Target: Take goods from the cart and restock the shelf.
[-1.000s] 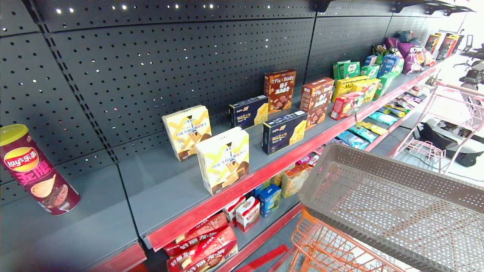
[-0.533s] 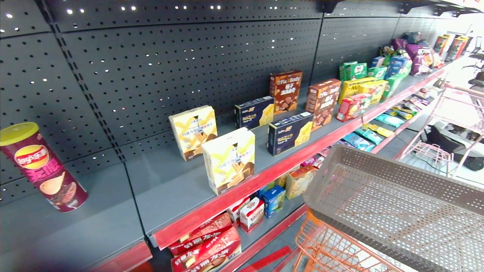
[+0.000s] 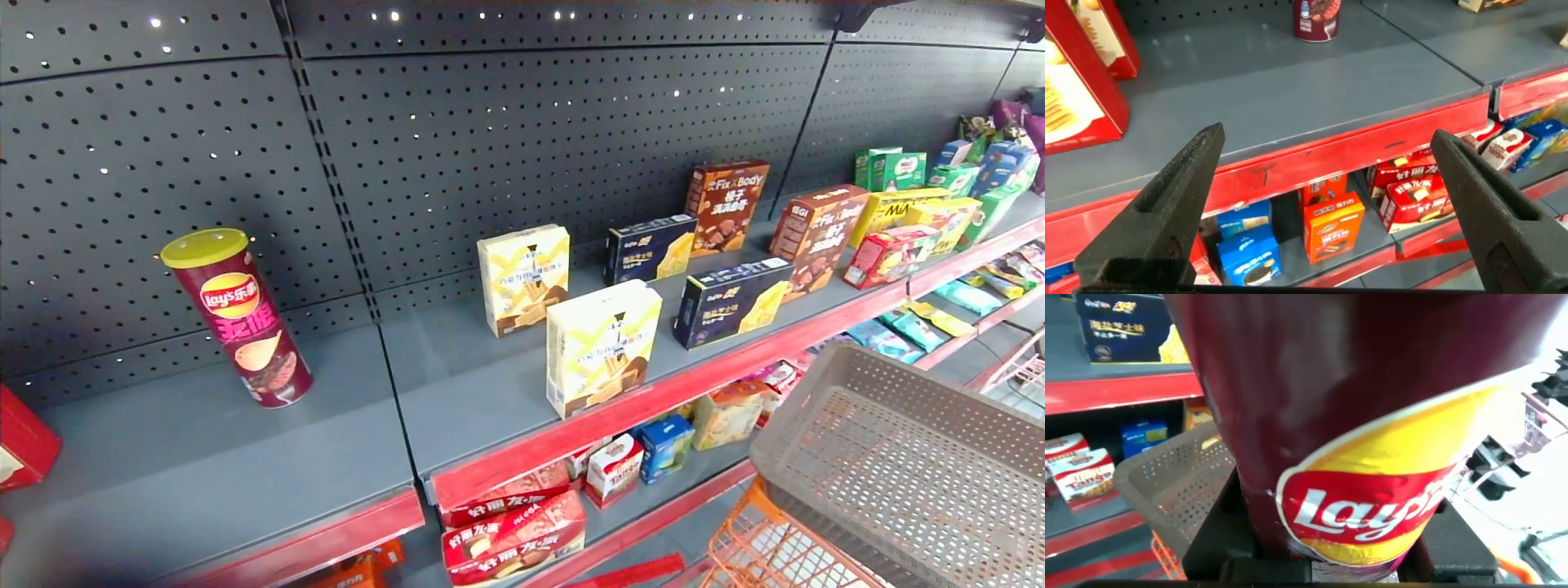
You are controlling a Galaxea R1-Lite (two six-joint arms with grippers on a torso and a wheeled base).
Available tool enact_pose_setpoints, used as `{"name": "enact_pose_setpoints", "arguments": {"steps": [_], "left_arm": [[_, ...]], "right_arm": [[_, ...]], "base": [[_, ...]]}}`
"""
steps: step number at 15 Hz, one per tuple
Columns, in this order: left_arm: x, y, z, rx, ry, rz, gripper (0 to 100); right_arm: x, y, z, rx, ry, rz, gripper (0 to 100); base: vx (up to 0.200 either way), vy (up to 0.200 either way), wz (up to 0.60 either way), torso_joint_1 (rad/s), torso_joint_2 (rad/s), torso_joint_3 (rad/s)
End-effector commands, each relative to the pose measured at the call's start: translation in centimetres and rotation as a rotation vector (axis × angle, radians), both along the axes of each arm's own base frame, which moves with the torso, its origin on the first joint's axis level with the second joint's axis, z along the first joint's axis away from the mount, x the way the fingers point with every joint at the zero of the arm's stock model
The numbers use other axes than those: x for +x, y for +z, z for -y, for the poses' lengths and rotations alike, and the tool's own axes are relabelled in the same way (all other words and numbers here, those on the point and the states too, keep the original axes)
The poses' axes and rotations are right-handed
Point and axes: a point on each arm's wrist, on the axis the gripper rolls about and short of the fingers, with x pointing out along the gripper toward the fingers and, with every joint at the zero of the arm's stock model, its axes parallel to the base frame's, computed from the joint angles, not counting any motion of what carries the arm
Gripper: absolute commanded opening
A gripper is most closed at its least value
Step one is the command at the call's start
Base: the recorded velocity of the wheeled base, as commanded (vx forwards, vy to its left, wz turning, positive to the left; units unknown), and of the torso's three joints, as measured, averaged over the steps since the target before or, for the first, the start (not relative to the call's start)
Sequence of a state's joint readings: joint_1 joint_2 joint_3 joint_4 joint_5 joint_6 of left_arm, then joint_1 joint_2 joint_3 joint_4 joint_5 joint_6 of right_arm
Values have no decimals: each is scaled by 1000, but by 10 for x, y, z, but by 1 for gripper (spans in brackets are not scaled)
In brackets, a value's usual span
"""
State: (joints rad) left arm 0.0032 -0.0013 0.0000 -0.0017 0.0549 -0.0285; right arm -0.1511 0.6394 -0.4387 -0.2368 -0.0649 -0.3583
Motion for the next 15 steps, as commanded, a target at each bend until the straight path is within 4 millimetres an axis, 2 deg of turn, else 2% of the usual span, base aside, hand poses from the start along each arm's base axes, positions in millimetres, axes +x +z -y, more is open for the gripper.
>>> {"name": "enact_pose_setpoints", "arguments": {"steps": [1, 2, 7, 13, 15], "left_arm": [[0, 0, 0, -1, 0, -1, 100], [0, 0, 0, -2, 2, -1, 100], [0, 0, 0, -5, 6, -1, 100], [0, 0, 0, -4, 3, -1, 100], [0, 0, 0, -4, 3, -1, 100]], "right_arm": [[0, 1, 0, -1, 0, 5, 0], [0, 1, 0, -1, 0, 5, 0], [-1, 3, 0, -3, 1, 13, 0], [0, 3, 0, -2, 1, 10, 0], [-1, 3, 0, -2, 1, 11, 0]], "base": [[0, 0, 0, 0, 0, 0], [0, 0, 0, 0, 0, 0], [-200, 0, 0, 7, 5, 4], [0, 0, 0, 0, 0, 0], [0, 0, 600, 2, 0, 0]]}}
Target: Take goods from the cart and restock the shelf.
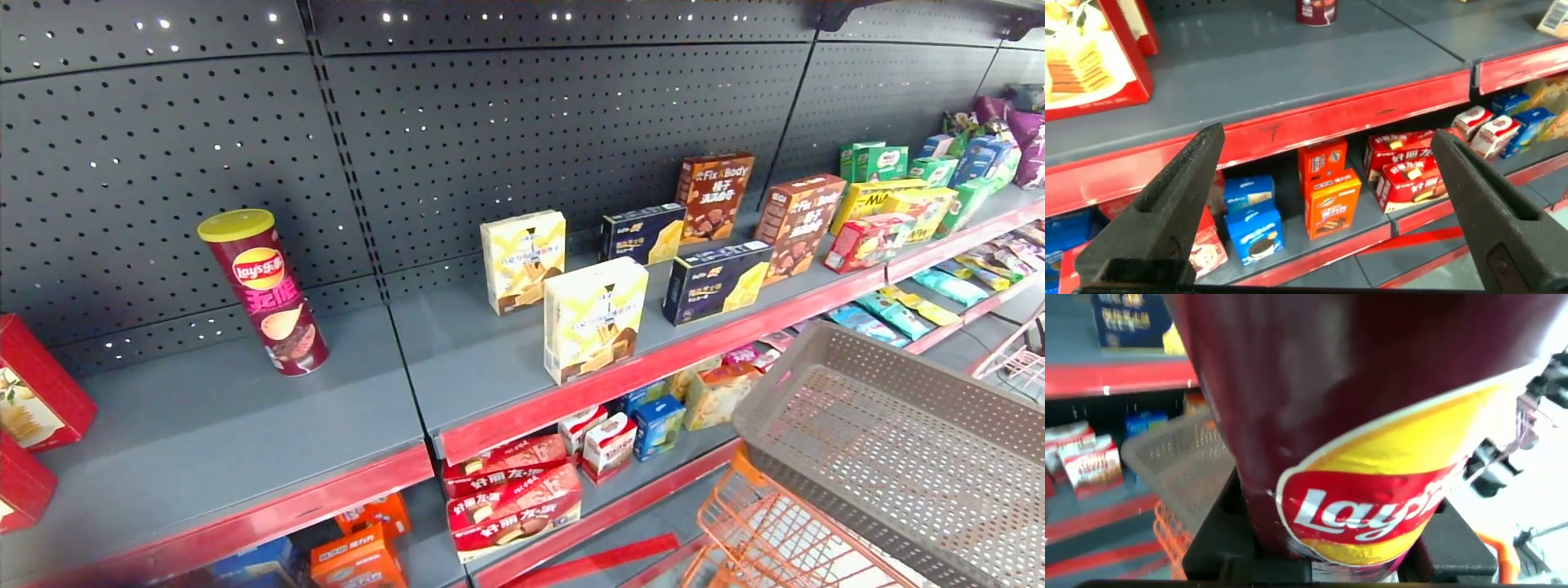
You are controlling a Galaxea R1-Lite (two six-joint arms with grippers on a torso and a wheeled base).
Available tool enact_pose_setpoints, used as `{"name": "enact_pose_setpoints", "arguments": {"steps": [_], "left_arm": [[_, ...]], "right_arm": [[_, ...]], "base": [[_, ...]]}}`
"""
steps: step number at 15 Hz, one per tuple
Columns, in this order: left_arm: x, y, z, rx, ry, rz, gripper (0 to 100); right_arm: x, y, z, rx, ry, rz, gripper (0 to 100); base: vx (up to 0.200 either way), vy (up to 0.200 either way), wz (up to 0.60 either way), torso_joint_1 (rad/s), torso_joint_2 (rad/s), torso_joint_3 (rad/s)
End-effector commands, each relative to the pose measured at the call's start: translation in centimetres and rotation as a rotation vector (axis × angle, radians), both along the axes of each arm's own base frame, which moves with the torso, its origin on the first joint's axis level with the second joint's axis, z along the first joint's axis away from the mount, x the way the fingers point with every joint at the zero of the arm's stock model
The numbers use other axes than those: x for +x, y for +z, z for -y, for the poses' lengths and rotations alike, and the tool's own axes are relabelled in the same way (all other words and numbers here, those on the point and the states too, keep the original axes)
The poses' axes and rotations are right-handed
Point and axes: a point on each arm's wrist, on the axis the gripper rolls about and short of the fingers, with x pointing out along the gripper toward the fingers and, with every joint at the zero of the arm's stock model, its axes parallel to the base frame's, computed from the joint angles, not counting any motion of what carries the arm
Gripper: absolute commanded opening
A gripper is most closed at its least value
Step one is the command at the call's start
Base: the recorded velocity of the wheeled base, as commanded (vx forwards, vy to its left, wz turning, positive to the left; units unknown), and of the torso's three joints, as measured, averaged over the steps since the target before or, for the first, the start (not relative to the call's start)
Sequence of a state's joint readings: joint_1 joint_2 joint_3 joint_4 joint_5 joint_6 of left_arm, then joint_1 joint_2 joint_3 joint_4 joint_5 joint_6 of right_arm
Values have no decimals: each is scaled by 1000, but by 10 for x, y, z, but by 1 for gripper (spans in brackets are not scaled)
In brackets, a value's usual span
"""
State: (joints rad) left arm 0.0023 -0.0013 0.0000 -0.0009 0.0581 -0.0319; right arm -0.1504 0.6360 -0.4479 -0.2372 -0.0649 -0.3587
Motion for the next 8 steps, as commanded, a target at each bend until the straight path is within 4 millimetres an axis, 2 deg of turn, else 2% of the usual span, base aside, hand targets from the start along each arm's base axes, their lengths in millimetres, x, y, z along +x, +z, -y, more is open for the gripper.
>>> {"name": "enact_pose_setpoints", "arguments": {"steps": [1, 8], "left_arm": [[0, 0, 0, 0, 1, -1, 100], [0, 0, 0, 0, 1, -1, 100]], "right_arm": [[1, 0, 0, 0, 1, -3, 0], [1, -1, 0, 0, 1, -5, 0]], "base": [[0, 0, 600, 2, 2, 12], [0, 0, 600, 6, 2, 3]]}}
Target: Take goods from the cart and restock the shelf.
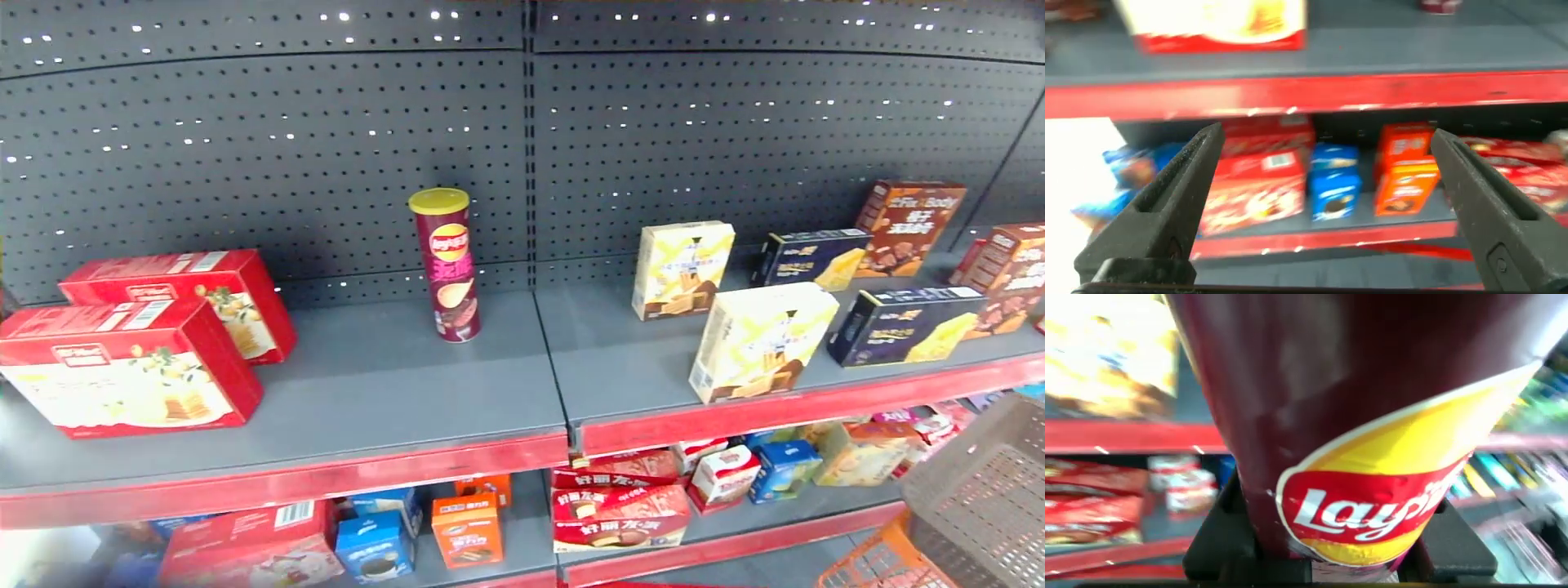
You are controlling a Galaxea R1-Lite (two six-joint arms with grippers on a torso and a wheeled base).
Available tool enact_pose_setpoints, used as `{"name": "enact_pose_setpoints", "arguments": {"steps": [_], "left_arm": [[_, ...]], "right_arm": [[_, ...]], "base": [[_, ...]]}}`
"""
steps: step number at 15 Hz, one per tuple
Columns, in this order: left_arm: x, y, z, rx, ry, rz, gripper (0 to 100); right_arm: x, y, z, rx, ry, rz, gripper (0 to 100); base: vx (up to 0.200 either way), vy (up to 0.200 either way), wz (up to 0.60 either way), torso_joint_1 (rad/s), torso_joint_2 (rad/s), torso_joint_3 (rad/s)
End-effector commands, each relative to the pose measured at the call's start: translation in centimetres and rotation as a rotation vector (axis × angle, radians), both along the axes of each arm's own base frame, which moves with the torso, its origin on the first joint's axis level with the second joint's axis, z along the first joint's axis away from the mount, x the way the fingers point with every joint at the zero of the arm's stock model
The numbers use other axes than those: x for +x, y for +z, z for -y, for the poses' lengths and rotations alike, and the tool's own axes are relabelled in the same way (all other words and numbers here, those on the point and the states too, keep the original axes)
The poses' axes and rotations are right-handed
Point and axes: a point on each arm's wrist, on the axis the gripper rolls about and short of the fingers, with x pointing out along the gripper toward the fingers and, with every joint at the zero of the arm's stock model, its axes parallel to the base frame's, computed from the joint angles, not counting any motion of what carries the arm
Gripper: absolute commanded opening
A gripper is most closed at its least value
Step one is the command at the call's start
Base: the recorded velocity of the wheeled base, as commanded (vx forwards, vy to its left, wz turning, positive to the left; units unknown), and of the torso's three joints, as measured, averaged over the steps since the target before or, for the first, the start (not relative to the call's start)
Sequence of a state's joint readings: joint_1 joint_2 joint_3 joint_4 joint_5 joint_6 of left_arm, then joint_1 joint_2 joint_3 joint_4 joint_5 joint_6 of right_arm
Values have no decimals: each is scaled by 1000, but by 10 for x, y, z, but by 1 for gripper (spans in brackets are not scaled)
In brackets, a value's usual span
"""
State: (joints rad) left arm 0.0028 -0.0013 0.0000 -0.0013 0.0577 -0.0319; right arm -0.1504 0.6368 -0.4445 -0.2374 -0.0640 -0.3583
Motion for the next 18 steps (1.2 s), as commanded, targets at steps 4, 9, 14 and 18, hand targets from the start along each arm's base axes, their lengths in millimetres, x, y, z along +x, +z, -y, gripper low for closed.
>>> {"name": "enact_pose_setpoints", "arguments": {"steps": [4, 9, 14, 18], "left_arm": [[0, 0, 0, 0, 1, -1, 100], [0, 0, 0, 0, -1, -1, 100], [0, 0, 0, 3, -2, -1, 100], [0, 0, 0, 1, -2, -1, 100]], "right_arm": [[0, -1, 0, 0, 1, -5, 0], [0, -3, 0, -5, 1, -10, 0], [0, -3, 0, -7, 2, -11, 0], [1, -3, 0, -7, 2, -11, 0]], "base": [[0, 0, 0, 0, 0, 0], [0, 0, 0, 0, 0, 0], [0, 0, 0, 0, 0, 0], [150, 0, 0, 2, -1, 2]]}}
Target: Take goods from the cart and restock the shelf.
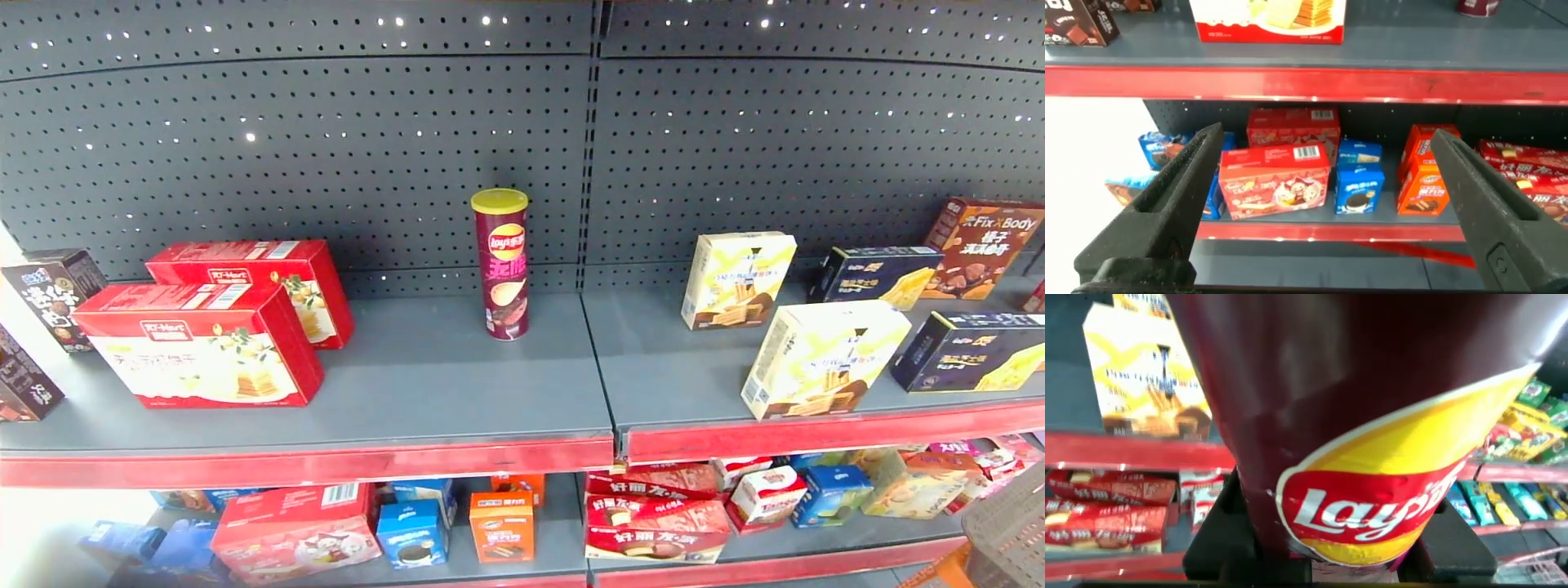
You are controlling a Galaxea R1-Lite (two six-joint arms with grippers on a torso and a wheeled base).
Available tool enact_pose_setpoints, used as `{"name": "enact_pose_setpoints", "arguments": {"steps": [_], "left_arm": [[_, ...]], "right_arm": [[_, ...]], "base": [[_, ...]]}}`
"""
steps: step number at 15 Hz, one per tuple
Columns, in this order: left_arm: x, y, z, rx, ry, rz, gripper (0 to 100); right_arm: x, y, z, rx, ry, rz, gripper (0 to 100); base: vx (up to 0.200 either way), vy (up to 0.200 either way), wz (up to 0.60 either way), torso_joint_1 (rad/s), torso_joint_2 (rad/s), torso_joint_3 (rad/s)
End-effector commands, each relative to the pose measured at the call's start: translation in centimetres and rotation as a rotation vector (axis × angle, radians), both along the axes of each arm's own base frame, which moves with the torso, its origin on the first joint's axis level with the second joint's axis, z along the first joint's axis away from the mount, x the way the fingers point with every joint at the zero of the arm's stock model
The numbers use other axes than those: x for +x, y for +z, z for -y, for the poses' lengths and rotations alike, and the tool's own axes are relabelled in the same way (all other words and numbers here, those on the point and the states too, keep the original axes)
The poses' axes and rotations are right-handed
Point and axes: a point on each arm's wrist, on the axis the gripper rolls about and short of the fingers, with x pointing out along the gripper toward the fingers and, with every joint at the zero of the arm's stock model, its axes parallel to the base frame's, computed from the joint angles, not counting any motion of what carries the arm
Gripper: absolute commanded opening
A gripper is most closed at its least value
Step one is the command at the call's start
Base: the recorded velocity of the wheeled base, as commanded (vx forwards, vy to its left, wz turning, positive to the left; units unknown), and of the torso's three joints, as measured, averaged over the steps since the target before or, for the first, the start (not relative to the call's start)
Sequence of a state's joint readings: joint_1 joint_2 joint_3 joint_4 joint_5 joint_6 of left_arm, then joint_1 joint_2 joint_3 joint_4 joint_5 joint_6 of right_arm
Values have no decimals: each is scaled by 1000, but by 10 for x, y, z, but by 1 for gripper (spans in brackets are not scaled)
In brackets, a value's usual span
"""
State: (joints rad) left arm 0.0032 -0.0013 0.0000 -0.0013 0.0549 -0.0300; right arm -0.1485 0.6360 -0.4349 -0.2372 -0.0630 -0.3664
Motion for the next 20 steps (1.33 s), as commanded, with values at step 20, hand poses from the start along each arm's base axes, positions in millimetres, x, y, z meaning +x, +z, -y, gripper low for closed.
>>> {"name": "enact_pose_setpoints", "arguments": {"steps": [20], "left_arm": [[0, 0, 0, 1, 0, -1, 100]], "right_arm": [[1, -1, 0, 0, 0, -4, 0]], "base": [[20, 0, 150, 0, 1, 0]]}}
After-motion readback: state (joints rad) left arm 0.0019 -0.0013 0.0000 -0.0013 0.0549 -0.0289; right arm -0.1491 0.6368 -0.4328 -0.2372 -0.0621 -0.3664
